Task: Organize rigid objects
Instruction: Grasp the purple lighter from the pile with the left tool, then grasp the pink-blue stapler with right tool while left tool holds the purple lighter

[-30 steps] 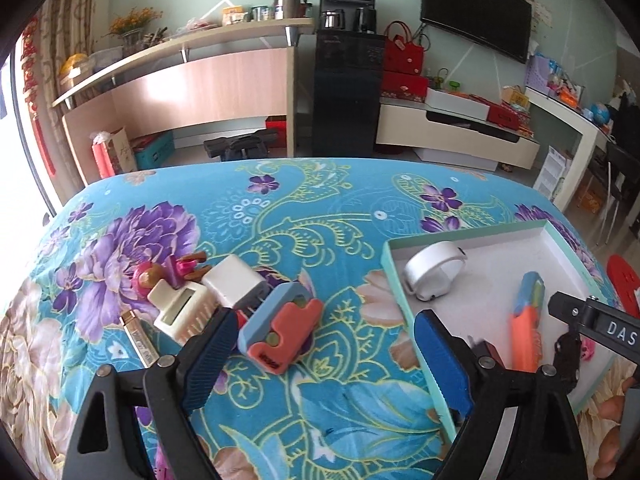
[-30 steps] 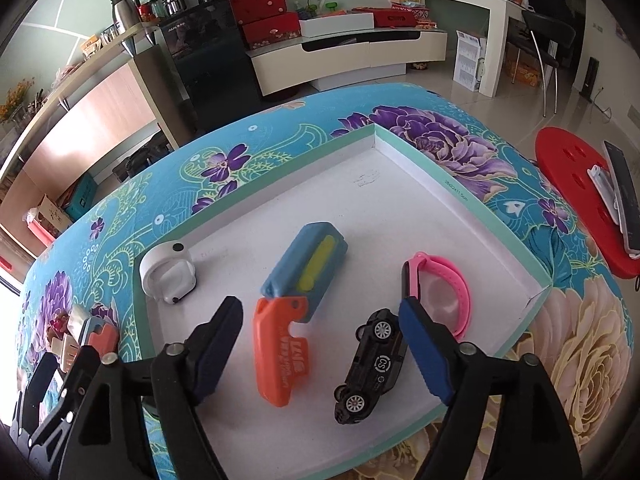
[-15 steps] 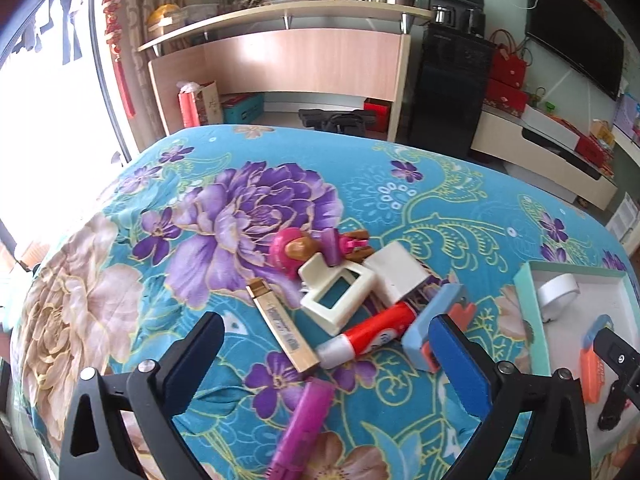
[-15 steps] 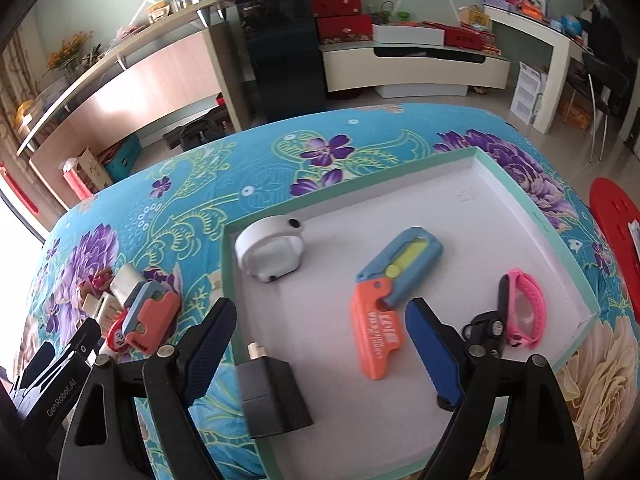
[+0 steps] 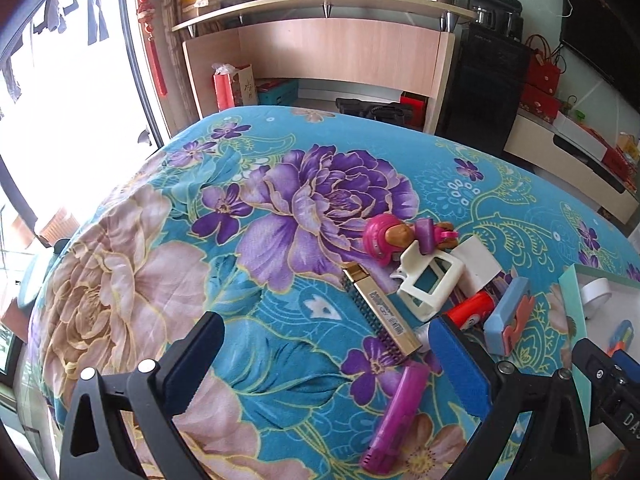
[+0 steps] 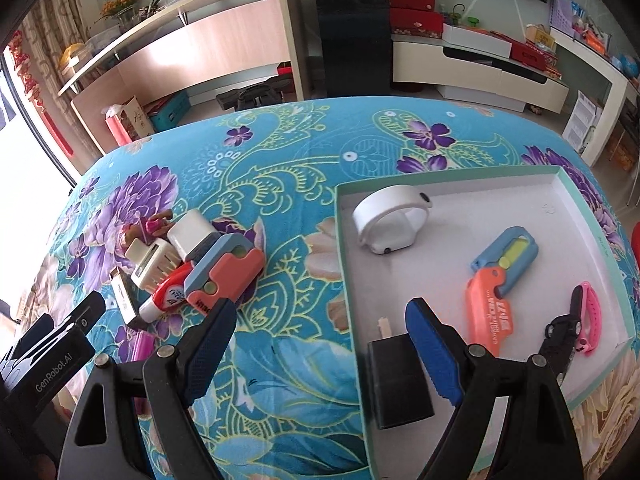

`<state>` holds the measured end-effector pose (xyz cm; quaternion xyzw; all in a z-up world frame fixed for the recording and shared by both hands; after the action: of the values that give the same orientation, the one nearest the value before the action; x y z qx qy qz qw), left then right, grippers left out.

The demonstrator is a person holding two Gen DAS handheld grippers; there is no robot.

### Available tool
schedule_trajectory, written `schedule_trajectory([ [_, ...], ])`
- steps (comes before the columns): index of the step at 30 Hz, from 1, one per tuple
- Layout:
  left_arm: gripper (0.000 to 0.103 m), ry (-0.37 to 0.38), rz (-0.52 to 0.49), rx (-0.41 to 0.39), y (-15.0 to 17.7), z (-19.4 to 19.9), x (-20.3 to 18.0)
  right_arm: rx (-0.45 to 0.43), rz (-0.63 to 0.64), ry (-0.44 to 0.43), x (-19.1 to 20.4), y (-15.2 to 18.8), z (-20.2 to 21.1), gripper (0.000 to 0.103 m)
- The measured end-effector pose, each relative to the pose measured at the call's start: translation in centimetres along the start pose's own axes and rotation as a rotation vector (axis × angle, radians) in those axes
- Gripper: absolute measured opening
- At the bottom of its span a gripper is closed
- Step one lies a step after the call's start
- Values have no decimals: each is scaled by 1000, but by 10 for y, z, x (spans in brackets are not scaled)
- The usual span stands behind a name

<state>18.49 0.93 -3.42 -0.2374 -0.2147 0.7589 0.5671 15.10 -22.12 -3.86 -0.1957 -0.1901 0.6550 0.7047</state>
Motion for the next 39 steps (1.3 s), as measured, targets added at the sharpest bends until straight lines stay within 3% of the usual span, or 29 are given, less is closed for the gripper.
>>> schedule_trajectory([
  [4, 103, -9, 2, 16, 3, -3, 11, 16, 32, -21, 16, 2, -6, 87],
  [16, 103, 30, -189, 113, 42, -17, -20, 27, 9, -45, 23, 4, -13, 87],
  [22, 74, 43, -249, 178, 58, -26, -32, 20, 6, -41, 20, 3, -11, 87],
  [30, 27, 117, -290, 177, 63, -20, -45, 21, -21, -37, 15, 4, -14, 87],
  [32, 21, 126, -294, 176, 63, -19, -47, 16, -19, -33, 16, 3, -15, 87],
  [39, 21, 151, -258, 152, 54, -12, -42, -24, -21, -51, 17, -3, -10, 87],
])
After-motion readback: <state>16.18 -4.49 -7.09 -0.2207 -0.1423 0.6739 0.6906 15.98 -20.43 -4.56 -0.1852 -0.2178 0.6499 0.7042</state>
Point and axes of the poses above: each gripper's, at about its wrist camera, not at the fingertips, and z roughly against the way its jaws point, x to its left, y to its underside, the point moved 7 cm from there along -z, roughly the way its jaws point, and after that the axes turned 11 degrees about z, right-handed, at the moved point
